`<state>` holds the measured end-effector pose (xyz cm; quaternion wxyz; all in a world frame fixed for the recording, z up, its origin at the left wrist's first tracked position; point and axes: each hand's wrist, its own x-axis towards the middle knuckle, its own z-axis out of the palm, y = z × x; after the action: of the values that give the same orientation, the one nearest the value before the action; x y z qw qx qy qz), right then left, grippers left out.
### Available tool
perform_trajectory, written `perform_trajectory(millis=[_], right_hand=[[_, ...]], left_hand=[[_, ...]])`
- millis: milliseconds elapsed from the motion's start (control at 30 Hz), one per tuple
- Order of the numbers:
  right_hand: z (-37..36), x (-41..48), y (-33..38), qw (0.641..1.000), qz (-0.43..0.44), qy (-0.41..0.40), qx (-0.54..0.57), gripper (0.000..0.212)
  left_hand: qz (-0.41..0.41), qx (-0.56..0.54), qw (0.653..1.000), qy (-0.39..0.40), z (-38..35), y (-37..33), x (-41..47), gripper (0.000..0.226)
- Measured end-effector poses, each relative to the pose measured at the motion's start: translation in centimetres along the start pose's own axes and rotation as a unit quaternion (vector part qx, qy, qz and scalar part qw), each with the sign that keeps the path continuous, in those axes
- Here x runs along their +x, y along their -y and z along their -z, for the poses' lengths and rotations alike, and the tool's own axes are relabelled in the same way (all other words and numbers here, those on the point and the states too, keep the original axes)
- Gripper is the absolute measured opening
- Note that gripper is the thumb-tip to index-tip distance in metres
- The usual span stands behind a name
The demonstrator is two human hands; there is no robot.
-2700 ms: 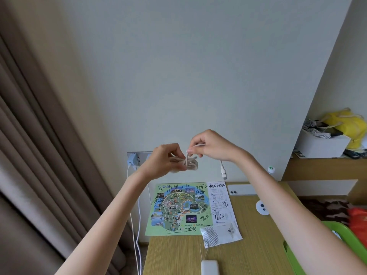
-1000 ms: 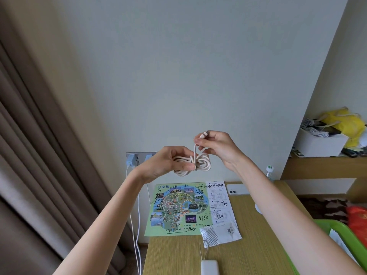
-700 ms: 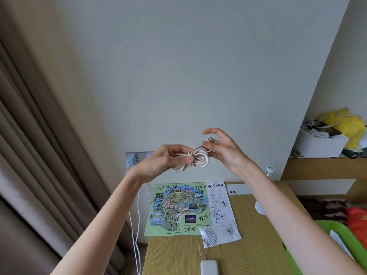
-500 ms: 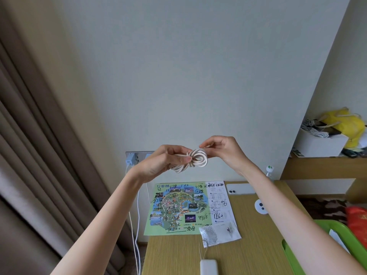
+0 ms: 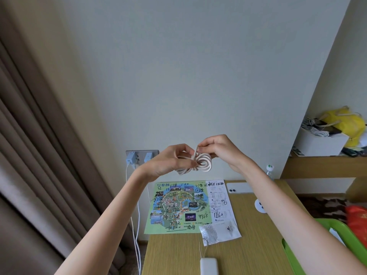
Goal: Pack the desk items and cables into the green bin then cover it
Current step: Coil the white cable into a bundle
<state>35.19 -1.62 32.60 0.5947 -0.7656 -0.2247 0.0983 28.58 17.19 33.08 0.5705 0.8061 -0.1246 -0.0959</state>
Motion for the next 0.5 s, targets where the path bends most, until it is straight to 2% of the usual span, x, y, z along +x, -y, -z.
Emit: perform_trajectory(millis=[300, 500], right_hand=[[-0.16, -0.33, -0.12, 0.989, -0.097, 0.040, 0.100, 0.011], [0.16, -0.34, -0.61, 0.975, -0.133, 0.085, 0.154, 0.027]], left_hand=[[-0.024, 0.028, 0.999, -0.016, -0.43, -0.32, 0.04, 0.028], [-0.058, 0.040, 0.997, -0.041, -0.49, -0.02, 0.51, 0.026]])
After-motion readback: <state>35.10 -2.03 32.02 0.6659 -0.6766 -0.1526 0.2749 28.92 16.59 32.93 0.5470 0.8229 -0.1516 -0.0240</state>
